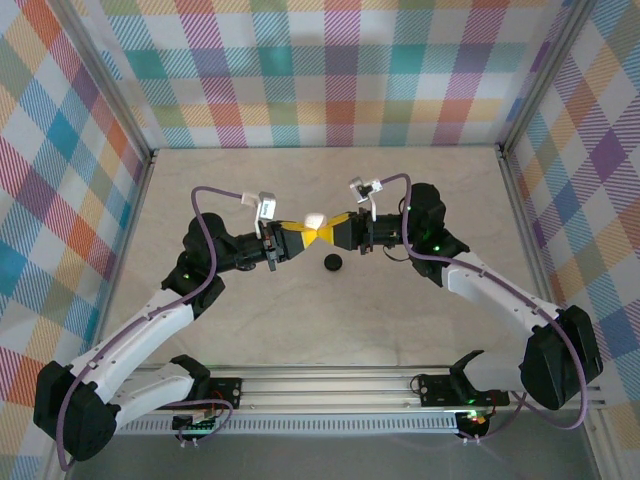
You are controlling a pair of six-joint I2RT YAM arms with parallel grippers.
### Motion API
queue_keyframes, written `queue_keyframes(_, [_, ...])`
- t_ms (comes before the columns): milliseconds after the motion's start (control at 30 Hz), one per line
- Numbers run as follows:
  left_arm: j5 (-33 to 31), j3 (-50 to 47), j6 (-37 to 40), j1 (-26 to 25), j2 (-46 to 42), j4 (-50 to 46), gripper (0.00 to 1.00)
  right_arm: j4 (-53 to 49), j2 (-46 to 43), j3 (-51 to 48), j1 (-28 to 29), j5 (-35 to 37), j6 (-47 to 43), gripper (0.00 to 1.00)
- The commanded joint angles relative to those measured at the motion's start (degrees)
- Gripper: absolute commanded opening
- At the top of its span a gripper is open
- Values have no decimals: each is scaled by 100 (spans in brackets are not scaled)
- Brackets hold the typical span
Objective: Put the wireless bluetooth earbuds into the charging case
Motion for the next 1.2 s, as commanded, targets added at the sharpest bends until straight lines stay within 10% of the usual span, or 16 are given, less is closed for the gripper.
queue_keyframes(0, [169, 142, -38, 6, -63, 242, 17, 236, -8, 95, 1, 140, -45, 12])
queue_keyframes(267, [-134, 117, 126, 6, -114, -32, 59, 232, -83, -42, 1, 405, -15, 5])
queue_keyframes(367, [-988, 330, 754, -2, -254, -1412, 98, -372, -81, 63, 1, 730, -295, 4])
queue_keyframes(733, [-5105, 442, 775, 28, -1067, -4590, 100, -1754, 1399, 949, 52, 1432, -297, 3])
queue_keyframes(1167, [-4885, 517, 387, 165, -1148, -5759, 100, -3880, 5453, 4908, 790, 1630, -461, 2])
